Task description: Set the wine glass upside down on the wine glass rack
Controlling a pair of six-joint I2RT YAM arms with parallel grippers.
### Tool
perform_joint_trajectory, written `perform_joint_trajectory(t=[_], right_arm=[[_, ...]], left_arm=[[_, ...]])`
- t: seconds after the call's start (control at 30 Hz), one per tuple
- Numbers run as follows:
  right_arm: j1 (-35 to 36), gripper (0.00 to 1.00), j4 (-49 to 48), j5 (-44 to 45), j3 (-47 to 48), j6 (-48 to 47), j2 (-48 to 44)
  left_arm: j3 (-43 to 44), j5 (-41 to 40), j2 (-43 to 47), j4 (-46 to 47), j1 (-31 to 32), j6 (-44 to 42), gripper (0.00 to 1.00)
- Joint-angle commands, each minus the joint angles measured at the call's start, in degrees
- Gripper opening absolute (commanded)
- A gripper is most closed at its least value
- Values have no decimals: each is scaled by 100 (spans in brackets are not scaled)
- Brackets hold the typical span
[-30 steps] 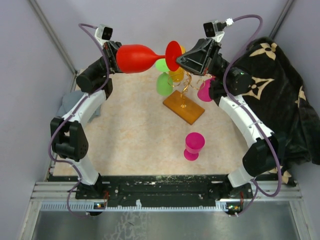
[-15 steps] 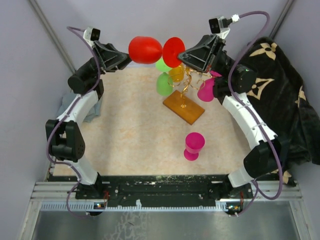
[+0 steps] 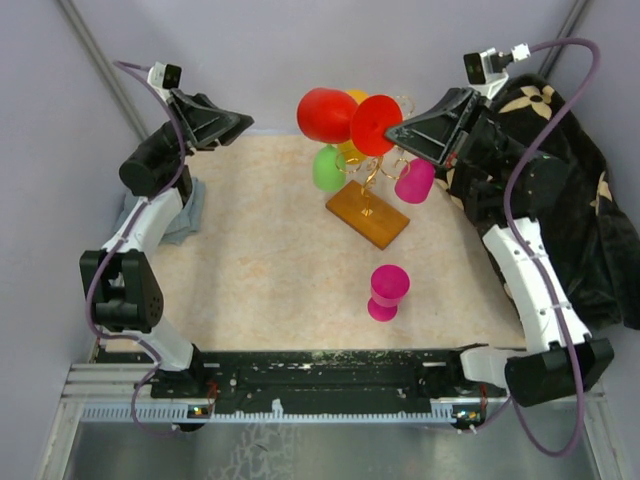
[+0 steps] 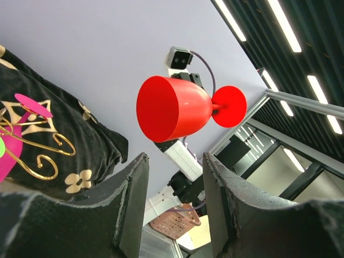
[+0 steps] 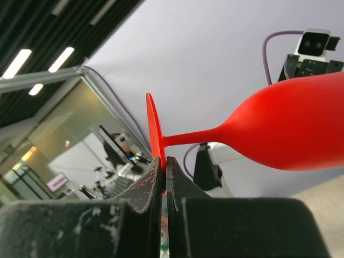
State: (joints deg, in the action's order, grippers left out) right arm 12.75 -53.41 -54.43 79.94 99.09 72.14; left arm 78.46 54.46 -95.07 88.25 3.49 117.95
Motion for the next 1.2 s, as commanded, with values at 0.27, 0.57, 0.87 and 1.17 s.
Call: perform_joint_trajectory(t=[0.27, 0.57, 0.87, 1.17], right_arm=[[-395, 0, 6150, 421, 925, -4099, -1374], [-421, 0, 8441, 1434, 1359, -4792, -1792], [-419, 0, 10295, 3393, 1841, -5671, -2066], [-419, 0, 10537, 3650, 1141, -5326, -2283]], left_arm=[[-215, 141, 146, 1433, -30, 65, 49], [-91, 190, 134, 1432, -31, 42, 49], [-69, 137, 12, 1437, -29, 25, 48], [-83, 145, -46, 1433, -31, 24, 48]])
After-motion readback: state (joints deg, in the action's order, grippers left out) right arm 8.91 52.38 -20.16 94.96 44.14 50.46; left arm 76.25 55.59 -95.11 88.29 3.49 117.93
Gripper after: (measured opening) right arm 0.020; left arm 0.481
